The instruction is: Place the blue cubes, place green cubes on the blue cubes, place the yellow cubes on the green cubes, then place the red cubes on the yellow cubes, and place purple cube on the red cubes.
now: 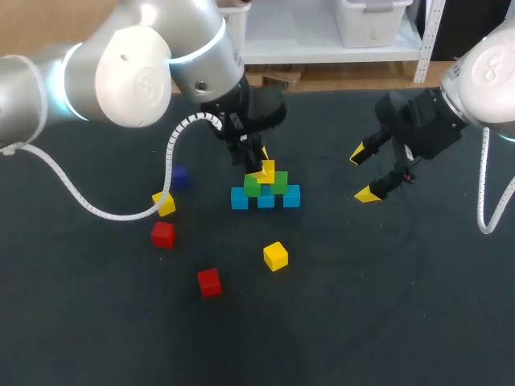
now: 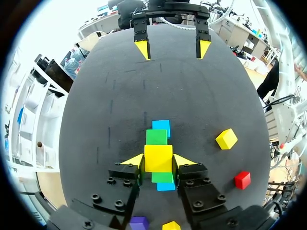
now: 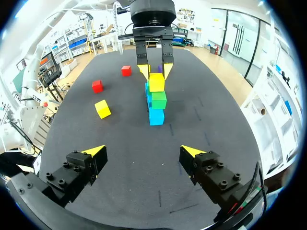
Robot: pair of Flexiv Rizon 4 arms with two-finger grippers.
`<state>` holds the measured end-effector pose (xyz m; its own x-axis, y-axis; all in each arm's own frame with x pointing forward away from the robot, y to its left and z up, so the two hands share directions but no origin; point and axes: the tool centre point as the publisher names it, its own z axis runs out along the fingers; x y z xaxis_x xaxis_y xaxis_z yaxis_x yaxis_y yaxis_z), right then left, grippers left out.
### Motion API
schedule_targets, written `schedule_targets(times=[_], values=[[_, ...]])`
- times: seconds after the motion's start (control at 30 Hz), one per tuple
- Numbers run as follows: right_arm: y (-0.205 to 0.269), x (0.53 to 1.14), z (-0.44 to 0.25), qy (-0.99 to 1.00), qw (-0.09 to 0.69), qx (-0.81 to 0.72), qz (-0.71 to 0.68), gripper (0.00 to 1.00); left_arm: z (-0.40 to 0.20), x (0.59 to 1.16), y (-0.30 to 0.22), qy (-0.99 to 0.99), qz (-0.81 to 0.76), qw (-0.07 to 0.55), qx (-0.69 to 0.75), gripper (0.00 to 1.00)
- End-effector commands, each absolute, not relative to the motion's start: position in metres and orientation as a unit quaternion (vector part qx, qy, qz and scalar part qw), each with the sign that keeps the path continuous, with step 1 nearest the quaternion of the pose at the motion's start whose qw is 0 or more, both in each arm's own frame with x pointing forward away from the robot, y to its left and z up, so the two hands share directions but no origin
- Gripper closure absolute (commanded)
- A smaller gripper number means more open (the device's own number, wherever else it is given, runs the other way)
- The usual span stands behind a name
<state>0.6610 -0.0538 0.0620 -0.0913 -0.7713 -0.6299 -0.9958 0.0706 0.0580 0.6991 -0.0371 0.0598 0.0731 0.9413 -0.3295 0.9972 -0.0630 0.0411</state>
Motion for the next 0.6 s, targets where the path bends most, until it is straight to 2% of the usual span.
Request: schedule_targets(times=[0.03, 0.6], values=[[-0.0538, 0.6619, 0.0612, 0.695, 0.227, -0.635, 0.249, 0.0, 0.0594, 0.7012, -0.0373, 0.671, -0.11, 0.127, 0.722, 0.72], [-0.0538, 0.6619, 0.0612, 0.695, 0.227, -0.635, 0.249, 0.0, 0.0594, 0.7026, -0.039, 0.669, -0.111, 0.126, 0.724, 0.61]])
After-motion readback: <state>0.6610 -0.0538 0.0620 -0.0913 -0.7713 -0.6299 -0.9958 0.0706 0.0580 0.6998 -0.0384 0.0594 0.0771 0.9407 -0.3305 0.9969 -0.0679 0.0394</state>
